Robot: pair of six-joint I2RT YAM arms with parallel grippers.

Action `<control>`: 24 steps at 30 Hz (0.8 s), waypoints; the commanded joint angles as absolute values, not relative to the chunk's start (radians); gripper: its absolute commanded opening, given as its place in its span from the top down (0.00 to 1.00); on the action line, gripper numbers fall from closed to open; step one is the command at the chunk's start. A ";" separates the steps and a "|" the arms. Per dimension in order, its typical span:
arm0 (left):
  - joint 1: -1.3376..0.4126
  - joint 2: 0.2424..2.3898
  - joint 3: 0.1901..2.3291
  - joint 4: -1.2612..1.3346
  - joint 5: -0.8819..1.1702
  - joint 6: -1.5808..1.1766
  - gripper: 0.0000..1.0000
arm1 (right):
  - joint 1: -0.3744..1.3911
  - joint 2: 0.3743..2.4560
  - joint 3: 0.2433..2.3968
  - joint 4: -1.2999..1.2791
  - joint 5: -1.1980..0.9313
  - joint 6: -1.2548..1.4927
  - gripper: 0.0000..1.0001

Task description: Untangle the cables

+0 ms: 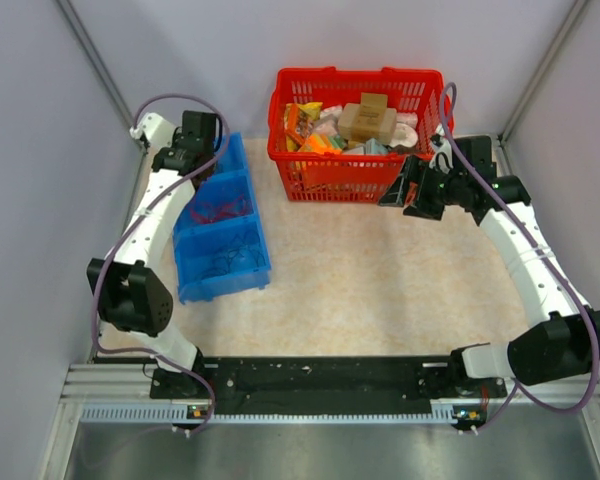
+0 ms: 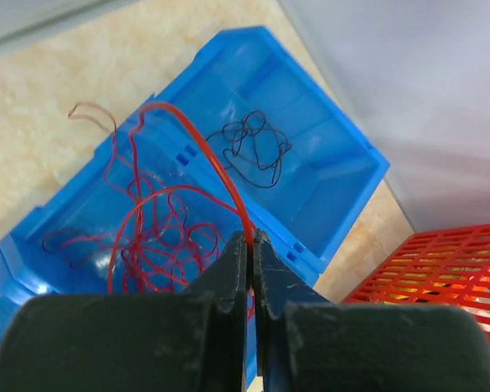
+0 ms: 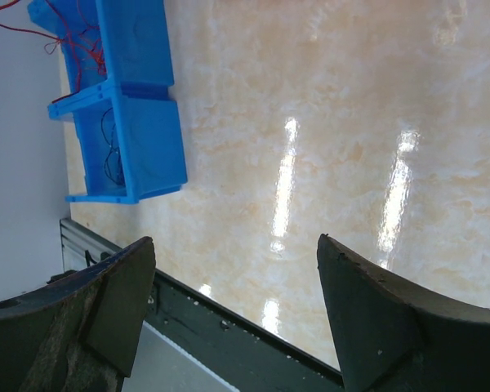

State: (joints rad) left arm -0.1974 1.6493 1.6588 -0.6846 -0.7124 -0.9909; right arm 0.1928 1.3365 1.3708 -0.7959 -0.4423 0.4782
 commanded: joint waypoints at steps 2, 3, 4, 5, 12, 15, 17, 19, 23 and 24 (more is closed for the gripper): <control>-0.187 1.634 1.596 -0.795 -0.663 -1.268 1.00 | 0.183 1.316 1.387 -0.784 -0.436 0.466 0.21; -0.186 1.628 1.565 -0.776 -0.640 -1.282 1.00 | 0.183 1.315 1.381 -0.784 -0.436 0.468 0.21; -0.183 1.625 1.537 -0.752 -0.614 -1.279 1.00 | 0.183 1.313 1.379 -0.784 -0.437 0.469 0.21; -0.181 1.624 1.510 -0.726 -0.595 -1.273 1.00 | 0.183 1.313 1.379 -0.784 -0.439 0.468 0.21; -0.163 1.684 1.448 -0.668 -0.442 -1.258 1.00 | 0.184 1.318 1.374 -0.784 -0.440 0.466 0.21; -0.152 1.698 1.434 -0.614 -0.373 -1.230 1.00 | 0.183 1.315 1.368 -0.784 -0.439 0.463 0.21; -0.147 1.707 1.442 -0.612 -0.330 -1.224 0.99 | 0.183 1.315 1.365 -0.782 -0.439 0.460 0.21; -0.146 1.704 1.451 -0.626 -0.313 -1.220 0.91 | 0.183 1.313 1.365 -0.784 -0.439 0.460 0.21; -0.146 1.678 1.459 -0.656 -0.285 -1.207 0.68 | 0.183 1.315 1.365 -0.784 -0.443 0.456 0.21; -0.147 1.665 1.459 -0.663 -0.278 -1.203 0.63 | 0.184 1.315 1.365 -0.784 -0.443 0.457 0.21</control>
